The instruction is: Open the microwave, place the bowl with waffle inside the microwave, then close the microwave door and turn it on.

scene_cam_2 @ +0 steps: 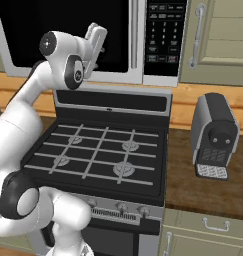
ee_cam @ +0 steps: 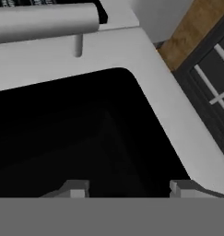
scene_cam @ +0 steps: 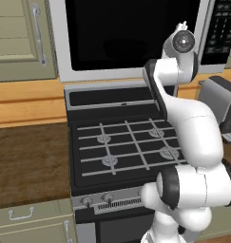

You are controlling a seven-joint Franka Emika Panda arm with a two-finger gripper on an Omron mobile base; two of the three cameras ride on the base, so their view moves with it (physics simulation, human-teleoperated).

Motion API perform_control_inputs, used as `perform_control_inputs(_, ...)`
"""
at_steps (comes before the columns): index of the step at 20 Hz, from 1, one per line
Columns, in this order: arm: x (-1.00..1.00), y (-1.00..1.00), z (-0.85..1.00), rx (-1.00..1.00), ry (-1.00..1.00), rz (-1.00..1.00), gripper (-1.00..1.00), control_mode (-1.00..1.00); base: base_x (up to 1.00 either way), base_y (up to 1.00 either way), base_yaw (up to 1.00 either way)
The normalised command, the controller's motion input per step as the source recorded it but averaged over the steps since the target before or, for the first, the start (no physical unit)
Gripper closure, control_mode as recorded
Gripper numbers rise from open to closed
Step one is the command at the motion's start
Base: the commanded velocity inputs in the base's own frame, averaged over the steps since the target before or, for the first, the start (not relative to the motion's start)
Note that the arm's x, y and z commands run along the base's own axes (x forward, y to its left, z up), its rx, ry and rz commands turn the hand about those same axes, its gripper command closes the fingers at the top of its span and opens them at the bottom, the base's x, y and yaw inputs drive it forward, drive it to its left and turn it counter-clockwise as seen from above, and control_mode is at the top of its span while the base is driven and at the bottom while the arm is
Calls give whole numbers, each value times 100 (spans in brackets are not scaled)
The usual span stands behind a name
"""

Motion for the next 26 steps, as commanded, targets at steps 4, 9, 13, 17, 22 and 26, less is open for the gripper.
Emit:
perform_control_inputs(4,-97,0,32,0,0,7,-100,-100,0,0,0)
perform_control_inputs(9,-88,0,10,-5,0,2,-100,-100,0,0,0)
perform_control_inputs(13,-55,0,0,-25,2,2,100,-100,0,0,0)
perform_control_inputs(17,-49,-2,8,-22,0,4,100,-100,0,0,0)
perform_control_inputs(22,-32,-3,0,-36,15,8,100,-100,0,0,0)
perform_control_inputs(26,-36,-9,0,-47,13,9,100,-100,0,0,0)
